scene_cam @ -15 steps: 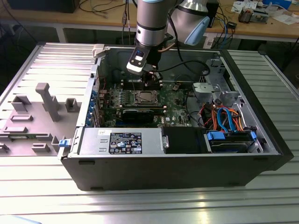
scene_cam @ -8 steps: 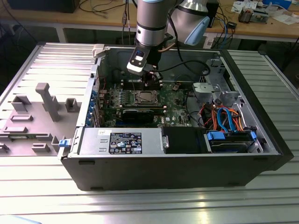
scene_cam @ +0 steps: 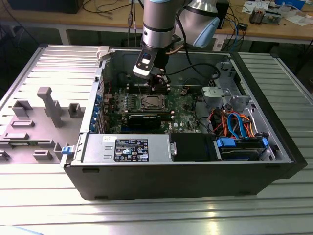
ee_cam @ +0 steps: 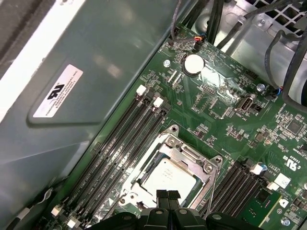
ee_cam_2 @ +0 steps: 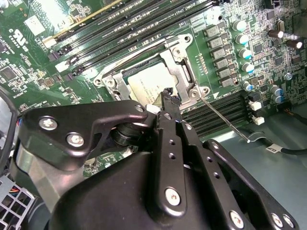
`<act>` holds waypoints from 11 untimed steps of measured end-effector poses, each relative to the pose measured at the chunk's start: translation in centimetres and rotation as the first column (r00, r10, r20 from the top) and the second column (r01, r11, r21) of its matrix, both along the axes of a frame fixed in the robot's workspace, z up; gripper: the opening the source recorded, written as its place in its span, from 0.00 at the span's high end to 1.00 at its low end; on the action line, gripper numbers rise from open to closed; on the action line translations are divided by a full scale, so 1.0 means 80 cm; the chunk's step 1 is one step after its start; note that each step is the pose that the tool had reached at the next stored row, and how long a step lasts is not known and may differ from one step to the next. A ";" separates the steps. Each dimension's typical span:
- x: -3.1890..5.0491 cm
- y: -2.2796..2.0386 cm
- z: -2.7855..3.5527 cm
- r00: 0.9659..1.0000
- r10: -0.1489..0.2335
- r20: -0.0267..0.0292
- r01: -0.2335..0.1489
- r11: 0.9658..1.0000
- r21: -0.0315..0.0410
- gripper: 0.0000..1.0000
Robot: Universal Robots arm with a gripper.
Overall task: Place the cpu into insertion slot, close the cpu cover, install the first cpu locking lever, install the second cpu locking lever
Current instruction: 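Install the first cpu locking lever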
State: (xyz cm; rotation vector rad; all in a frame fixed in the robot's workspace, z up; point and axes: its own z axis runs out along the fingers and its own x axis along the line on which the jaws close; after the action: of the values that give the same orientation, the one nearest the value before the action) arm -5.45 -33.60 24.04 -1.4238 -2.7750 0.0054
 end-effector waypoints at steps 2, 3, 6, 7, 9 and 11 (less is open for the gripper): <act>0.000 0.0000 0.0000 1.000 0.003 0.000 -0.003 1.000 0.000 0.89; 0.000 0.0000 0.0000 1.000 0.004 0.000 -0.004 1.000 0.000 0.89; 0.000 0.0000 0.0000 1.000 0.008 0.000 -0.008 1.000 0.000 0.89; 0.000 0.0000 0.0000 1.000 0.009 0.000 -0.009 1.000 0.000 0.89; 0.000 0.0000 0.0000 1.000 0.012 0.000 -0.012 1.000 0.000 0.89; 0.000 0.0000 0.0000 1.000 0.013 0.000 -0.013 1.000 0.000 0.89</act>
State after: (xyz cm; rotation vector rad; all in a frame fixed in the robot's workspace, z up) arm -5.45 -33.60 24.04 -1.4053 -2.7845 0.0057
